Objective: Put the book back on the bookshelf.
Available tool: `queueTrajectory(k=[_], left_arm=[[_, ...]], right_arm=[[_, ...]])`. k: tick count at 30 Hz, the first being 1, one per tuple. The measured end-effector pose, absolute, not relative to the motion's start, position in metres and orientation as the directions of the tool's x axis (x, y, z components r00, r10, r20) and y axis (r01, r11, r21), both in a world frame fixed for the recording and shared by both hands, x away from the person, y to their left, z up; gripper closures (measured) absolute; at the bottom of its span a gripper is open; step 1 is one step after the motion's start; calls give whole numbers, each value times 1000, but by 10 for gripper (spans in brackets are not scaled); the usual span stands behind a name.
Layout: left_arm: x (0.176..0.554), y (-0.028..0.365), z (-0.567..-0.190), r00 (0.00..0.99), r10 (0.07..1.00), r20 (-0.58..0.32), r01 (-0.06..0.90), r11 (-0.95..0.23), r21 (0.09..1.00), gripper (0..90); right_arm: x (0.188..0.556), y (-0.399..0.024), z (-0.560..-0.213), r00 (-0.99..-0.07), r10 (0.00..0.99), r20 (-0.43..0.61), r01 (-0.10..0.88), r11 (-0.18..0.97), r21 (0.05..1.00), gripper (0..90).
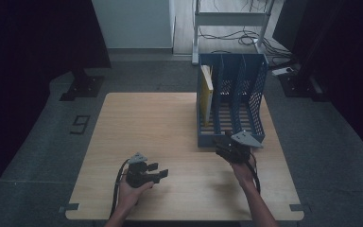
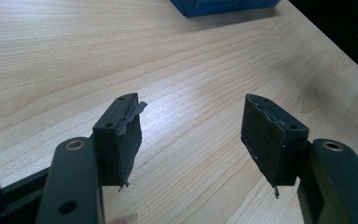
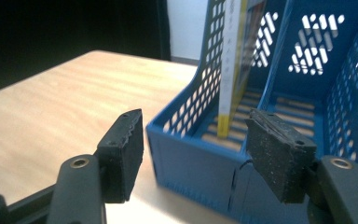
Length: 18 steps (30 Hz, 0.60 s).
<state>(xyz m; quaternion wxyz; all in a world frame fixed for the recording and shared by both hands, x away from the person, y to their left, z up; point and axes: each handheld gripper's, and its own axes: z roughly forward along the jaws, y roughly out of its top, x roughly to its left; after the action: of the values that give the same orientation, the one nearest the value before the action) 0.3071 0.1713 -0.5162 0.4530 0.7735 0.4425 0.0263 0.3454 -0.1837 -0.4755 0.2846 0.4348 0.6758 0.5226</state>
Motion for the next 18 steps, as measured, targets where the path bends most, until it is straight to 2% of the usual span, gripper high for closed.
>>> queueTrajectory(k=[10,18], left_arm=[[307,171,-518,606,710,-358,664,-203,720,377],[308,171,-520,603,714,-356,666,-205,717,377]], right_arm=[[313,-195,-508,-504,861,68,344,128,930,347],[309,-201,-533,-510,856,88,419,158,894,347]])
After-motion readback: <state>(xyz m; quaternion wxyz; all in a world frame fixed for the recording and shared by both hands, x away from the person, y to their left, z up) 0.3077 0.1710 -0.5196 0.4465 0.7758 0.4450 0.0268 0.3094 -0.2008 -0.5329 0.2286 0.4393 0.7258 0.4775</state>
